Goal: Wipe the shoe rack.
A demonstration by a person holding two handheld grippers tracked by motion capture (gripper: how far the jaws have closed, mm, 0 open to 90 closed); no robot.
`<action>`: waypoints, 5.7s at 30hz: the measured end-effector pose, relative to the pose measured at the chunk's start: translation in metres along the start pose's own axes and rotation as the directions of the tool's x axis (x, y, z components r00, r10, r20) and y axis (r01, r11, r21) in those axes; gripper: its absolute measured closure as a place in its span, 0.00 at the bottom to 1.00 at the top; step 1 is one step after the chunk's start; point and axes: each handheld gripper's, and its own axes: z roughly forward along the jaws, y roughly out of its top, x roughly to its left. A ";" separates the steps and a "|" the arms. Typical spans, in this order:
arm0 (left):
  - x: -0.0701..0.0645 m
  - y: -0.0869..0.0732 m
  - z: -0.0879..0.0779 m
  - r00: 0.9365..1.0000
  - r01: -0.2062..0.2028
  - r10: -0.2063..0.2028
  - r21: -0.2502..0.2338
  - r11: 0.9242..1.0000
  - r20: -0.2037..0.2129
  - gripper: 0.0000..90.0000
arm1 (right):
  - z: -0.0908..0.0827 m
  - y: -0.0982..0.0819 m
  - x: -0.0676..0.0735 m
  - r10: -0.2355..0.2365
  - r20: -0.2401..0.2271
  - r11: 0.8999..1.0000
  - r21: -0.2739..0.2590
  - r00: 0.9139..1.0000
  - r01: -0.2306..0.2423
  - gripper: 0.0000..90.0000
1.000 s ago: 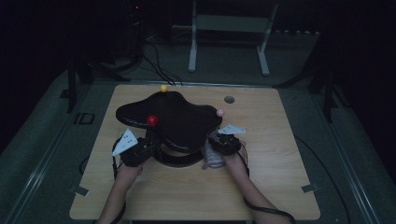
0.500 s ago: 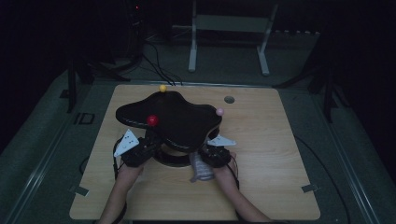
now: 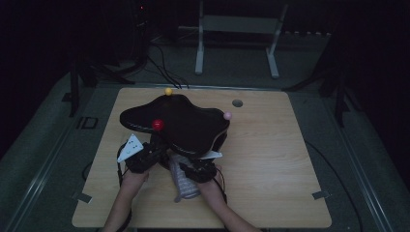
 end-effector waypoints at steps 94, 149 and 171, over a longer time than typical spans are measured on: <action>-0.004 -0.002 0.002 1.000 -0.012 0.012 -0.004 1.000 0.022 0.82 | -0.020 0.022 -0.130 0.004 0.268 1.000 0.016 0.963 -0.008 0.78; -0.037 -0.043 0.017 0.967 -0.082 0.148 0.293 0.953 -0.209 0.99 | -0.174 -0.019 -0.115 0.004 0.174 0.999 -0.053 0.985 0.006 0.81; -0.112 -0.045 0.054 0.973 -0.166 0.207 0.320 0.933 -0.100 0.96 | -0.184 -0.024 -0.104 -0.005 0.160 0.998 -0.067 0.987 0.015 0.81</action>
